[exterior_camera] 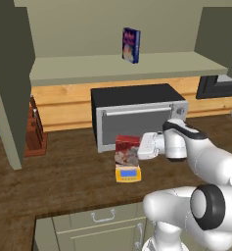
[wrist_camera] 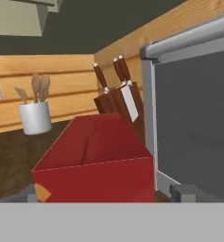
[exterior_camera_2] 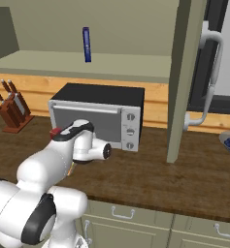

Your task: Pick the cereal and place it on the digital scale for weighing, and close the cabinet.

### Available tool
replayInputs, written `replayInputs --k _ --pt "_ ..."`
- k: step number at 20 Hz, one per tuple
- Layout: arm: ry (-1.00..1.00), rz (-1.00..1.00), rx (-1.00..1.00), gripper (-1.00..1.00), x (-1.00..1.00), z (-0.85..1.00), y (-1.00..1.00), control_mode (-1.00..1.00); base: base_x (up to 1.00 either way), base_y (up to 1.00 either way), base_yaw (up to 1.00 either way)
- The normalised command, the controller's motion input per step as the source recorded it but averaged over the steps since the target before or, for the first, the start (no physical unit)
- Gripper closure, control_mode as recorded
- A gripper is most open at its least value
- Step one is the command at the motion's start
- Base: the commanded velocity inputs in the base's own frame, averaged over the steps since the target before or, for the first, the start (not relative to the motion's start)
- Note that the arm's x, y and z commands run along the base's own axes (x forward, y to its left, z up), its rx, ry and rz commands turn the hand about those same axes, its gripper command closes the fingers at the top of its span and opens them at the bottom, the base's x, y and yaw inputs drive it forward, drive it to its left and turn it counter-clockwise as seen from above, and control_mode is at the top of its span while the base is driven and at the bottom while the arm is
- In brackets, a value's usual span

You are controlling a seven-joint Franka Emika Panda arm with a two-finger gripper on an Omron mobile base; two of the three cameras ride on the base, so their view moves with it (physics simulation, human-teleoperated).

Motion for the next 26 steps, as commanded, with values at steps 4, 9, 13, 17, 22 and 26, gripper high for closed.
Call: replayInputs --k 4,9,13,17,22,26 --pt "-0.02 0.00 0.00 -1.00 0.00 0.03 -0.18 -1.00 0.00 0.00 0.00" --pt "-0.05 0.00 0.00 -1.00 0.00 0.03 -0.19 -1.00 0.00 0.00 0.00" --pt "-0.11 -0.02 0.00 -1.00 -0.20 0.10 -0.20 -1.00 0.00 0.00 0.00" --pt "-0.26 -0.10 0.01 -1.00 -0.59 0.42 -0.27 -1.00 0.00 0.00 0.00" --pt "-0.42 -0.13 0.06 -1.00 -0.66 0.60 -0.47 -1.00 0.00 0.00 0.00" --pt "-0.55 -0.13 0.05 -1.00 -0.48 0.61 -0.58 -1.00 0.00 0.00 0.00"
